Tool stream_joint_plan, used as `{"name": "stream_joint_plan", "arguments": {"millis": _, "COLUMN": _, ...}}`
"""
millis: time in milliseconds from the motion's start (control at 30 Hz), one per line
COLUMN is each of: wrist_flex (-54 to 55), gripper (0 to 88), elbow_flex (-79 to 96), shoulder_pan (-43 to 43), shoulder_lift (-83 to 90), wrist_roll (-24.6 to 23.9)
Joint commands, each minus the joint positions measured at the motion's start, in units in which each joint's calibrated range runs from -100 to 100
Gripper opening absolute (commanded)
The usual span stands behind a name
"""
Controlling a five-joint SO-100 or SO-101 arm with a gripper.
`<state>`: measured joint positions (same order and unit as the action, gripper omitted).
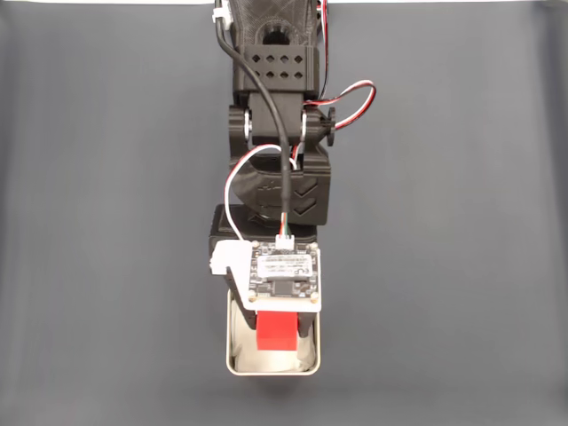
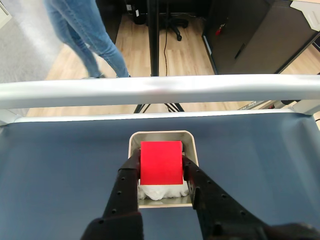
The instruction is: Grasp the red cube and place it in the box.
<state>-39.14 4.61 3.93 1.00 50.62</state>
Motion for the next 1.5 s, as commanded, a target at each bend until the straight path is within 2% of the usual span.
{"name": "stream_joint_plan", "arguments": {"millis": 0, "wrist_flex": 1.68, "gripper": 9.4, "elbow_flex": -0.87, "shoulder_pan": 0.61, "shoulder_lift": 0.47, "wrist_roll": 0.05}}
{"name": "stream_joint_plan", "arguments": {"millis": 300, "wrist_flex": 1.85, "gripper": 12.2, "elbow_flex": -0.96, "shoulder_pan": 0.61, "shoulder_lift": 0.21, "wrist_roll": 0.20}}
{"name": "stream_joint_plan", "arguments": {"millis": 433, "wrist_flex": 1.68, "gripper": 31.9, "elbow_flex": -0.96, "shoulder_pan": 0.68, "shoulder_lift": 0.30, "wrist_roll": 0.00}}
{"name": "stream_joint_plan", "arguments": {"millis": 600, "wrist_flex": 1.85, "gripper": 41.3, "elbow_flex": -0.96, "shoulder_pan": 0.68, "shoulder_lift": 0.47, "wrist_roll": 0.34}}
{"name": "stream_joint_plan", "arguments": {"millis": 1467, "wrist_flex": 2.58, "gripper": 43.7, "elbow_flex": -0.60, "shoulder_pan": 0.33, "shoulder_lift": 0.99, "wrist_roll": 0.05}}
